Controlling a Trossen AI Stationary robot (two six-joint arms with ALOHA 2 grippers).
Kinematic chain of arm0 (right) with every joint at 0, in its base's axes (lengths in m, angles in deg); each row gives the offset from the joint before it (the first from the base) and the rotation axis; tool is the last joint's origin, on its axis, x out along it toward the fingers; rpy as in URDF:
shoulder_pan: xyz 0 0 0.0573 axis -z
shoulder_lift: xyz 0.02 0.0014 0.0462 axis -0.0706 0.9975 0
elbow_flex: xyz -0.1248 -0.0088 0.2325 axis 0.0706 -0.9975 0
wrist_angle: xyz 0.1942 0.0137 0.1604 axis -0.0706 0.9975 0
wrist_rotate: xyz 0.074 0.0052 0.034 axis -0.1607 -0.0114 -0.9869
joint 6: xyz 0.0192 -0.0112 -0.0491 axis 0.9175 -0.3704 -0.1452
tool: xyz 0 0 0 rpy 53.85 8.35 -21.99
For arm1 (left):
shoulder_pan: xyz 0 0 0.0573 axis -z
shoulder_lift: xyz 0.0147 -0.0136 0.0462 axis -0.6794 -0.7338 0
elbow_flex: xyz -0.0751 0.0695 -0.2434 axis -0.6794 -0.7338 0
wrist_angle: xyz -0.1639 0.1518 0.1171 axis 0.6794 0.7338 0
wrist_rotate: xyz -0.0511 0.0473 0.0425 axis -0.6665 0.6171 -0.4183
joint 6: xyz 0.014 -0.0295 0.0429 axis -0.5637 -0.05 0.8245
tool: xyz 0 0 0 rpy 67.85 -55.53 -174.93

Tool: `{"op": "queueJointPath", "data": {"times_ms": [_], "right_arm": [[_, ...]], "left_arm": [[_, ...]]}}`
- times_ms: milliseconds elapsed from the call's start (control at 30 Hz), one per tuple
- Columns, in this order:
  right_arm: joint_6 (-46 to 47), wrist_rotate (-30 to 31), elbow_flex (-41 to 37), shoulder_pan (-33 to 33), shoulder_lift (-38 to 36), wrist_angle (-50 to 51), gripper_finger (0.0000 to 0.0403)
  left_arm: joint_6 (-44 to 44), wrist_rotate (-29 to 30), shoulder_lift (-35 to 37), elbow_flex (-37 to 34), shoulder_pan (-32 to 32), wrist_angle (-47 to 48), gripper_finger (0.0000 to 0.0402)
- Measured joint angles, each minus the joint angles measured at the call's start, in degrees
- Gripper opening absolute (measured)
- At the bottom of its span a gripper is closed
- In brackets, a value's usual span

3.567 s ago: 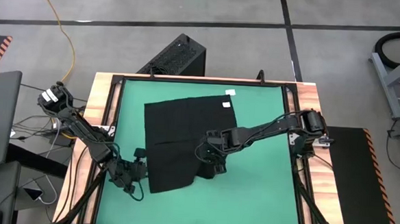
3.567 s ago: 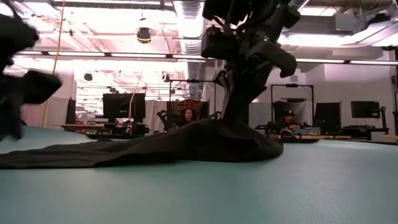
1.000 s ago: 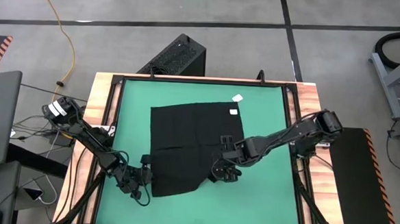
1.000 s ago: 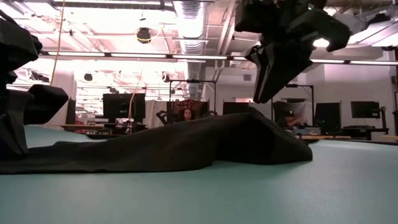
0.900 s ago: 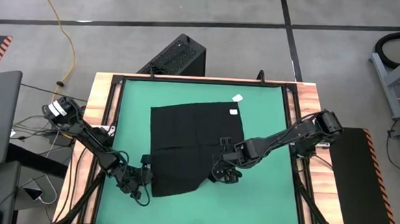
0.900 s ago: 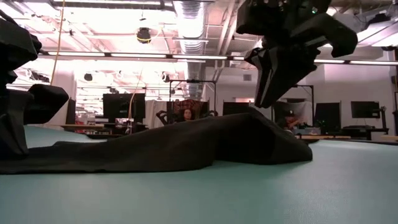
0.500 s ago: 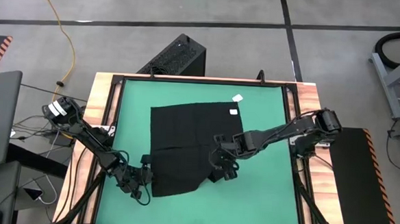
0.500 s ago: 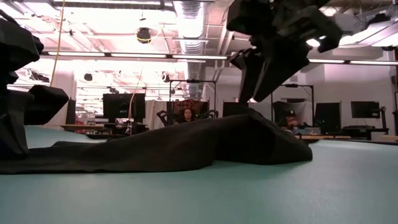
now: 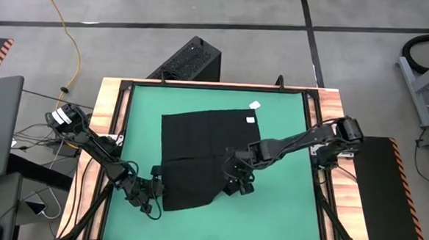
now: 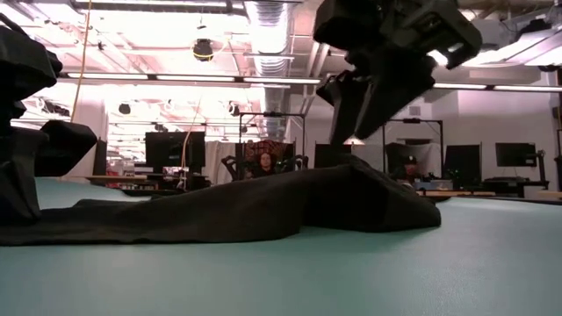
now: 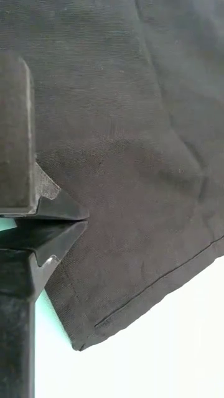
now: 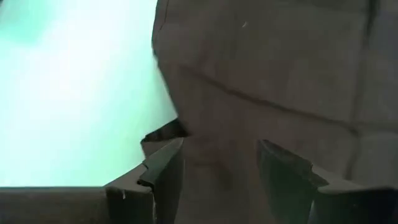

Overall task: Roll towel
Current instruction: Roll the black towel

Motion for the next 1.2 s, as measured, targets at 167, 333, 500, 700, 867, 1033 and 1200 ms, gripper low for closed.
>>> {"op": "queueJointPath", "data": {"times_ms": [167, 333, 500, 700, 867, 1033, 1200], "right_arm": [[-0.09, -1.92, 0.05, -0.02, 2.79, -1.36, 0.0219], [0.54, -1.94, 0.27, 0.05, 3.37, -0.03, 0.0211], [0.61, -1.91, 0.20, 0.03, 3.46, 0.35, 0.0182], [0.29, -1.89, 0.23, 0.03, 3.46, 0.63, 0.0090], [0.96, -1.91, 0.23, 0.03, 3.46, 0.61, 0.0012], [7.58, -1.89, 0.23, -1.14, 3.42, 0.41, 0.0006], [12.85, 0.10, 0.27, -4.97, 2.87, 0.25, 0.0003]], "left_arm": [[-0.08, -0.04, 0.00, -0.03, 0.00, -0.08, 0.0000], [0.00, -0.04, 0.00, -0.03, -0.02, -0.08, 0.0000], [0.66, 0.12, 0.00, -0.05, -0.02, -0.08, 0.0000], [0.66, 0.15, 0.00, -0.05, -0.02, -0.10, 0.0000], [0.68, 0.14, 0.00, -0.05, -0.02, -0.10, 0.0000], [0.68, 0.17, 0.00, -0.05, -0.02, -0.08, 0.0000], [0.75, 0.17, 0.00, -0.05, -0.04, -0.08, 0.0000]]}}
